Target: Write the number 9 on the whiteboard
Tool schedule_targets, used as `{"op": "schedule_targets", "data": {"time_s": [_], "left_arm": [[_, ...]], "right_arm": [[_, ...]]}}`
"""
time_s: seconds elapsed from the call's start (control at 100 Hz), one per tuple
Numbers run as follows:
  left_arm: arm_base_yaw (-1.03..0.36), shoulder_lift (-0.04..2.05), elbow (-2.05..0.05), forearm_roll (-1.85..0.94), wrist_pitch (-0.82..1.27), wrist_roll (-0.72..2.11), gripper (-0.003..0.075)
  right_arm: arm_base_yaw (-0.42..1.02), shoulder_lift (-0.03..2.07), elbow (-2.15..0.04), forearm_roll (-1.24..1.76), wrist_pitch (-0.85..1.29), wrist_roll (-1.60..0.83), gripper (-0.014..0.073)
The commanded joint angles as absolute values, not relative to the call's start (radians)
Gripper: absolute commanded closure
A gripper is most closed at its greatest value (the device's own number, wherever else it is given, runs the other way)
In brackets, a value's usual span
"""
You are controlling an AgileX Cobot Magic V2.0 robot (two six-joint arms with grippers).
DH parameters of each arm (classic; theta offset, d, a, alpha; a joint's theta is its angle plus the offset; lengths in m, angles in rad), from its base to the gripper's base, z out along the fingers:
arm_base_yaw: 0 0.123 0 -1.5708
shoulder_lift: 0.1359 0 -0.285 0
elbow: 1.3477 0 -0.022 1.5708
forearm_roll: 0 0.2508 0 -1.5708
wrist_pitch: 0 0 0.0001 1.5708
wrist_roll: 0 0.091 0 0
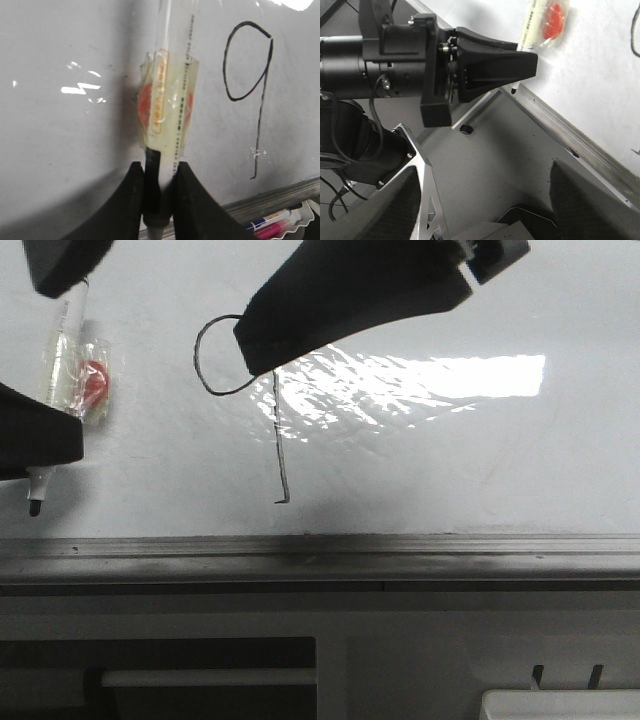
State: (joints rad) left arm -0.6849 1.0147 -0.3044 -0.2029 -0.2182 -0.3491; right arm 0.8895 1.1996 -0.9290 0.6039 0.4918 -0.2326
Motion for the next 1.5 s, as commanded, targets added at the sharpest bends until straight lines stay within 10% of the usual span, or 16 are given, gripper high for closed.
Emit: {"op": "schedule_targets", "data": {"time_s": [0.0,0.46,0.75,1.07,1.36,1.49], "left_arm": [[-0.681,1.024,-0.337,-0.220,-0.303,-0.359,0.0741],[-0.681,1.082,-0.337,-0.221,-0.305,-0.359,0.0736],[-0.681,1.080,-0.337,-0.221,-0.305,-0.359,0.0392],[-0.681,0.932,-0.337,-0.221,-0.307,-0.360,0.0380],[-0.681,0.640,-0.337,-0.157,-0.181,-0.360,0.0407],[-0.681,0.486,-0.337,-0.076,-0.060,-0.359,0.0599]], "right_arm": [[0.887,1.170,-0.956,0.613,0.455,-0.244,0.0131],[0.887,1.170,-0.956,0.613,0.472,-0.244,0.0131],[0.887,1.170,-0.956,0.613,0.489,-0.244,0.0131],[0.887,1.170,-0.956,0.613,0.484,-0.242,0.0134],[0.888,1.104,-0.925,0.597,0.397,-0.242,0.0664],[0.888,1.020,-0.877,0.542,0.347,-0.244,0.0663]]}}
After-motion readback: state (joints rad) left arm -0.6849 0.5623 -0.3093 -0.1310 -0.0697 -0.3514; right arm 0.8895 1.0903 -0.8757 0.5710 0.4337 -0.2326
